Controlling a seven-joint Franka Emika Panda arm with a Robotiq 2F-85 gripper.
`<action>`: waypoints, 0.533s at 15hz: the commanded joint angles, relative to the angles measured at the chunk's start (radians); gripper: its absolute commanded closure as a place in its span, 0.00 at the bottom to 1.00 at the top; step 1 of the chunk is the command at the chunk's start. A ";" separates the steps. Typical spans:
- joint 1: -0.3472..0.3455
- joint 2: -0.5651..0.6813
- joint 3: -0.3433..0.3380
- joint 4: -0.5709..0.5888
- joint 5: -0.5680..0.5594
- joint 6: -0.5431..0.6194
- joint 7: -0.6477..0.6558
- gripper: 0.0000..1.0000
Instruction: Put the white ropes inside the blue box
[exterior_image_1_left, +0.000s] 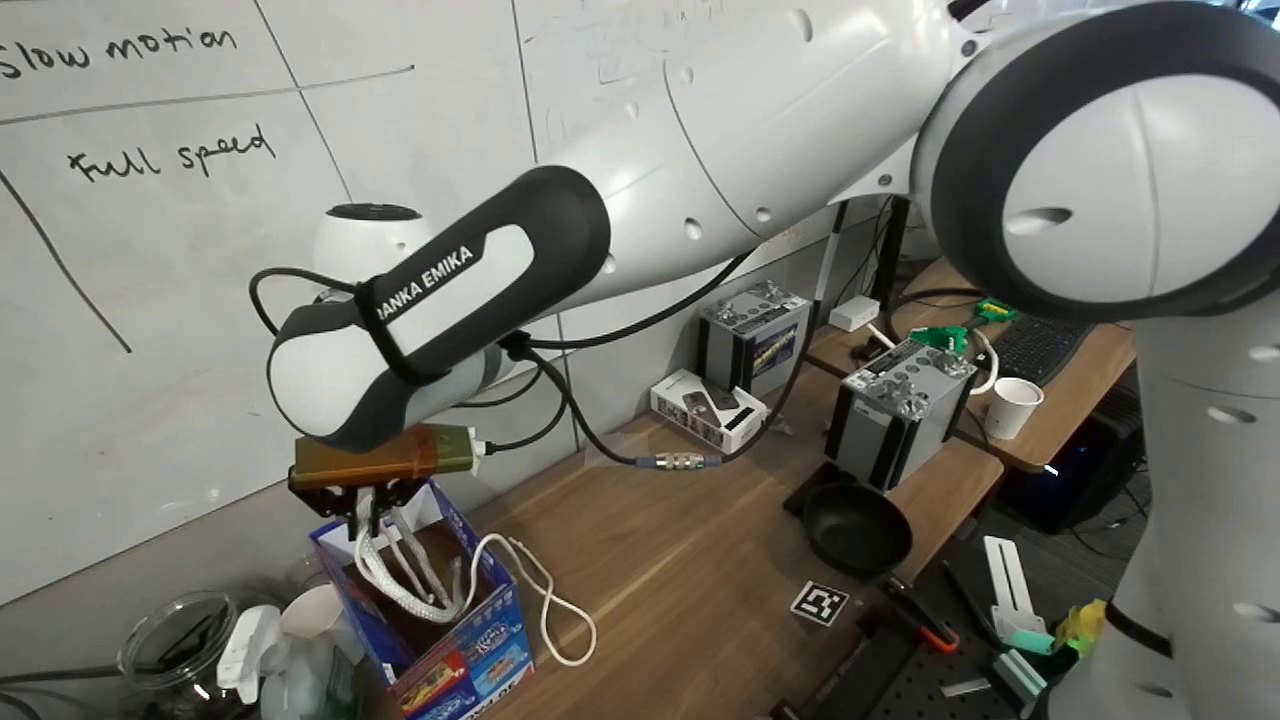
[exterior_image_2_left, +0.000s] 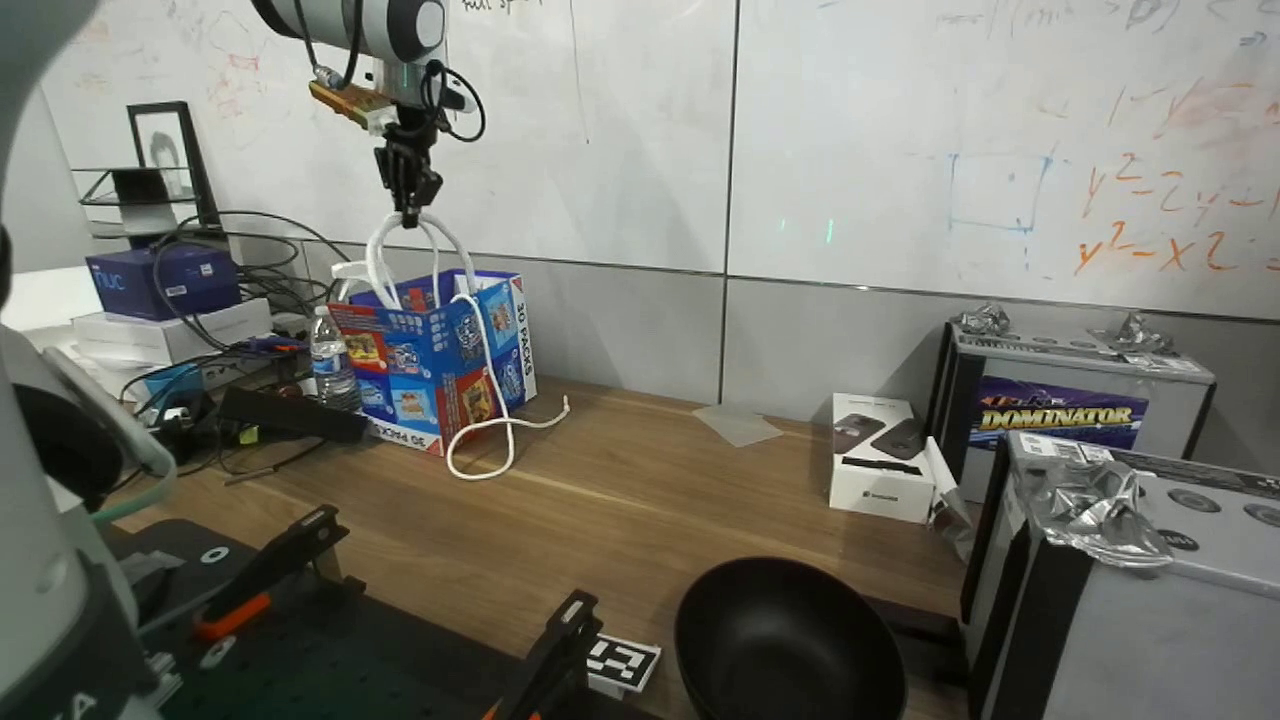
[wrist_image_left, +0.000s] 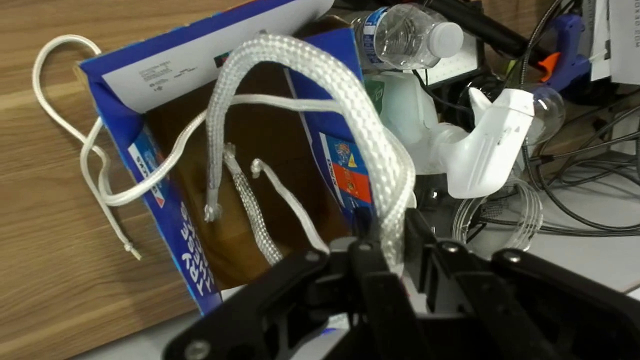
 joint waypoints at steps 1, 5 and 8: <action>0.006 0.015 -0.014 0.027 0.013 -0.012 -0.036 0.53; 0.011 -0.010 -0.042 0.007 -0.018 -0.039 -0.027 0.21; 0.012 -0.064 -0.083 -0.034 -0.073 -0.098 0.000 0.00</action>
